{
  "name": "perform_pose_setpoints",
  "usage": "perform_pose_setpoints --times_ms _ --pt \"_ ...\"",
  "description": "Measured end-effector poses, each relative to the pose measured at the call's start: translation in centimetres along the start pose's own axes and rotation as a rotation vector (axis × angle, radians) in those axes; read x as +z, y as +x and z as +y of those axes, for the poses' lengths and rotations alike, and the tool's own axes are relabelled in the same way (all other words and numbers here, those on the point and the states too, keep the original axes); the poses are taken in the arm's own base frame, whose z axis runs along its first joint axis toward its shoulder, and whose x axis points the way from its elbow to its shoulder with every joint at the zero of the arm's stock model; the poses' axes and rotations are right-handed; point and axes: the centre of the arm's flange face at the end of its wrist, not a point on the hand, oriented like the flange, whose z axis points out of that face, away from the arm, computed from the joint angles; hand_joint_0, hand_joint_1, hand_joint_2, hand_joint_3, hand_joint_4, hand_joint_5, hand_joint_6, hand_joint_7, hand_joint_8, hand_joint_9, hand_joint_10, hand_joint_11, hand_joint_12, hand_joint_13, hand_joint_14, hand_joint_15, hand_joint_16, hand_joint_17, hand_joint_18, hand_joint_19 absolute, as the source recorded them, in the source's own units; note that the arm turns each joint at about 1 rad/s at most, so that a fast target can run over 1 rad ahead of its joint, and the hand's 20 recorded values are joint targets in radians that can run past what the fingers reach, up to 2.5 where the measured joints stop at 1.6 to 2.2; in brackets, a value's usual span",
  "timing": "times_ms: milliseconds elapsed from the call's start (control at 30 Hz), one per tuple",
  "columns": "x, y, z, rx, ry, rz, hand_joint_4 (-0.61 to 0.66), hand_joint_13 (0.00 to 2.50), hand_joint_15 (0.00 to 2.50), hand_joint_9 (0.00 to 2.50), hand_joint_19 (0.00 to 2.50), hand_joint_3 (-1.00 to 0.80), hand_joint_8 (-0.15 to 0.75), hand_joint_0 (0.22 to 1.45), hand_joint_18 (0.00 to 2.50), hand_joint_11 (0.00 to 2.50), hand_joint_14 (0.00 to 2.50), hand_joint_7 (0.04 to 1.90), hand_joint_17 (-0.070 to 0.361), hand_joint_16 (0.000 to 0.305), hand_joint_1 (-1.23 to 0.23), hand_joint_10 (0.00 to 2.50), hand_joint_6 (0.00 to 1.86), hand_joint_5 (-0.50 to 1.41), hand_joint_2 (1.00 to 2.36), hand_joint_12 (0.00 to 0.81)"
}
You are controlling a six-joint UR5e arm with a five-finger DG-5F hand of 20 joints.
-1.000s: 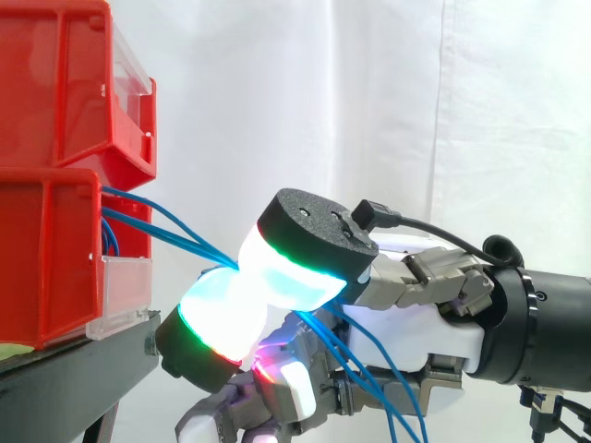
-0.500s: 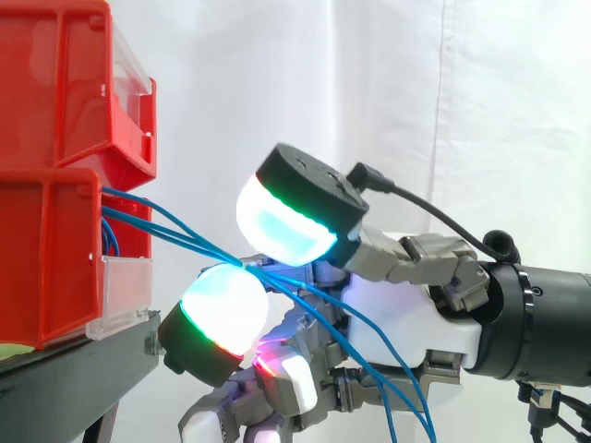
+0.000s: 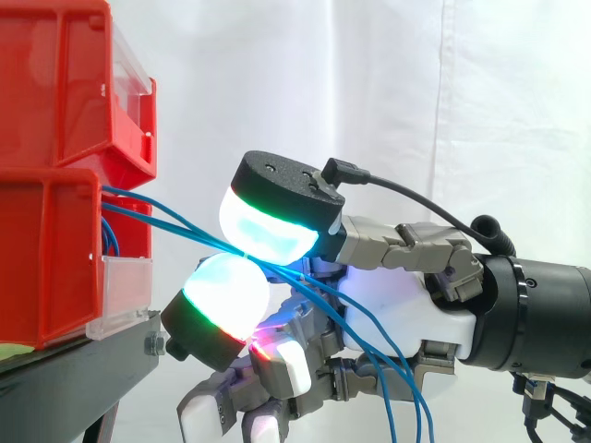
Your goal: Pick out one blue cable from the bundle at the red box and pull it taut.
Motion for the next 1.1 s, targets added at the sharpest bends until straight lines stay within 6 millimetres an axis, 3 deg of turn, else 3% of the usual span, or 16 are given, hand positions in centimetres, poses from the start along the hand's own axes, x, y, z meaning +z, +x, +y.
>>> perform_pose_setpoints --times_ms 133,300,467,633,1100 --pt "0.01 0.0 0.0 -0.001 0.001 -0.001 0.16 0.81 0.43 1.21 0.75 -0.05 0.363 0.62 0.8 0.69 0.02 1.12 0.145 0.065 -0.77 0.02 0.91 -0.13 1.03 0.464" --pt "0.06 0.14 0.08 -0.001 -0.001 0.0 0.13 0.81 0.42 1.21 0.73 -0.11 0.366 0.65 0.82 0.68 0.02 1.15 0.147 0.065 -0.82 0.02 0.91 -0.13 1.02 0.467" --pt "0.08 0.25 0.1 -0.001 -0.001 0.001 0.14 0.84 0.42 1.23 0.73 -0.36 0.364 0.72 0.84 0.69 0.02 1.16 0.147 0.065 -0.84 0.02 0.91 -0.13 1.01 0.463" --pt "0.1 0.32 0.12 -0.002 -0.002 0.003 0.12 0.85 0.42 1.24 0.72 -0.49 0.363 0.74 0.85 0.68 0.02 1.18 0.147 0.066 -0.83 0.02 0.91 -0.13 1.0 0.465" --pt "0.08 0.28 0.11 -0.002 -0.001 0.004 0.17 0.84 0.42 1.25 0.74 -0.5 0.35 0.61 0.85 0.68 0.02 1.04 0.145 0.064 -0.73 0.02 0.9 -0.13 1.0 0.458"
